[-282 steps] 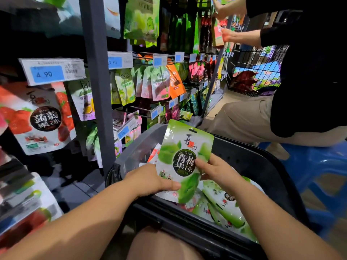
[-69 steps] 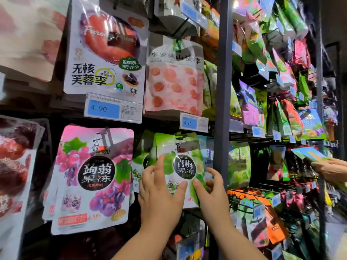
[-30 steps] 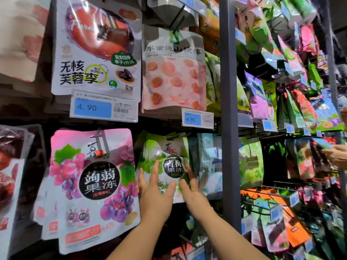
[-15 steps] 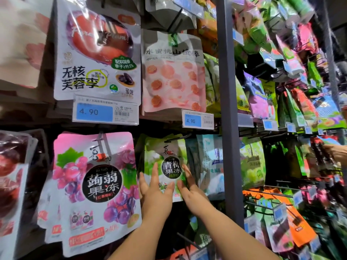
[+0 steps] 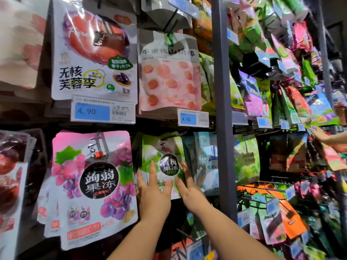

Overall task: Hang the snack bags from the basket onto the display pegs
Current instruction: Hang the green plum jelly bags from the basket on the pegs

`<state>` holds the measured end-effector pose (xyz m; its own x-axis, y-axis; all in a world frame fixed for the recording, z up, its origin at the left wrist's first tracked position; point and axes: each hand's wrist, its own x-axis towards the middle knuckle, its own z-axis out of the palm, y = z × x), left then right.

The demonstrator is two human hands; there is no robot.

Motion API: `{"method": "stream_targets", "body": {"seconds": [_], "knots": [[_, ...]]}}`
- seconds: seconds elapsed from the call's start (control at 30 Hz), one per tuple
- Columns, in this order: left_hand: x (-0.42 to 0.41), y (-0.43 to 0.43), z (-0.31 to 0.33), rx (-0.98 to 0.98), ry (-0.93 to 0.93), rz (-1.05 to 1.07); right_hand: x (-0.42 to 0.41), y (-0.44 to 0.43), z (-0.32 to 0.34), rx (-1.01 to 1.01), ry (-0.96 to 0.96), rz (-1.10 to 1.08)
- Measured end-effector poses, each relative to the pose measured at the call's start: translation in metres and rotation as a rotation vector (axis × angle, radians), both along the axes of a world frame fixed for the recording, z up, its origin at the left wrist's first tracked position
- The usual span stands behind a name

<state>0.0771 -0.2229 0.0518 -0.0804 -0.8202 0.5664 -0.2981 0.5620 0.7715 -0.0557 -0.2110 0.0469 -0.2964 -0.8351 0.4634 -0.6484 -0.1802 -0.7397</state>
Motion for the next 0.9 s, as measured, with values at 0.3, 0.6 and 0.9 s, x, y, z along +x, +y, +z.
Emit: {"method": "stream_targets", "body": {"seconds": [0.3, 0.6, 0.9], "knots": [[-0.002, 0.045, -0.021, -0.039, -0.101, 0.137, 0.008, 0.042, -0.013, -0.029, 0.082, -0.025], [-0.006, 0.091, -0.052, -0.115, -0.022, 0.197, -0.004, 0.123, -0.048, -0.178, 0.113, -0.115], [-0.048, 0.168, -0.144, -0.278, -0.242, -0.229, -0.082, 0.236, -0.131, 0.098, 0.318, -0.231]]}}
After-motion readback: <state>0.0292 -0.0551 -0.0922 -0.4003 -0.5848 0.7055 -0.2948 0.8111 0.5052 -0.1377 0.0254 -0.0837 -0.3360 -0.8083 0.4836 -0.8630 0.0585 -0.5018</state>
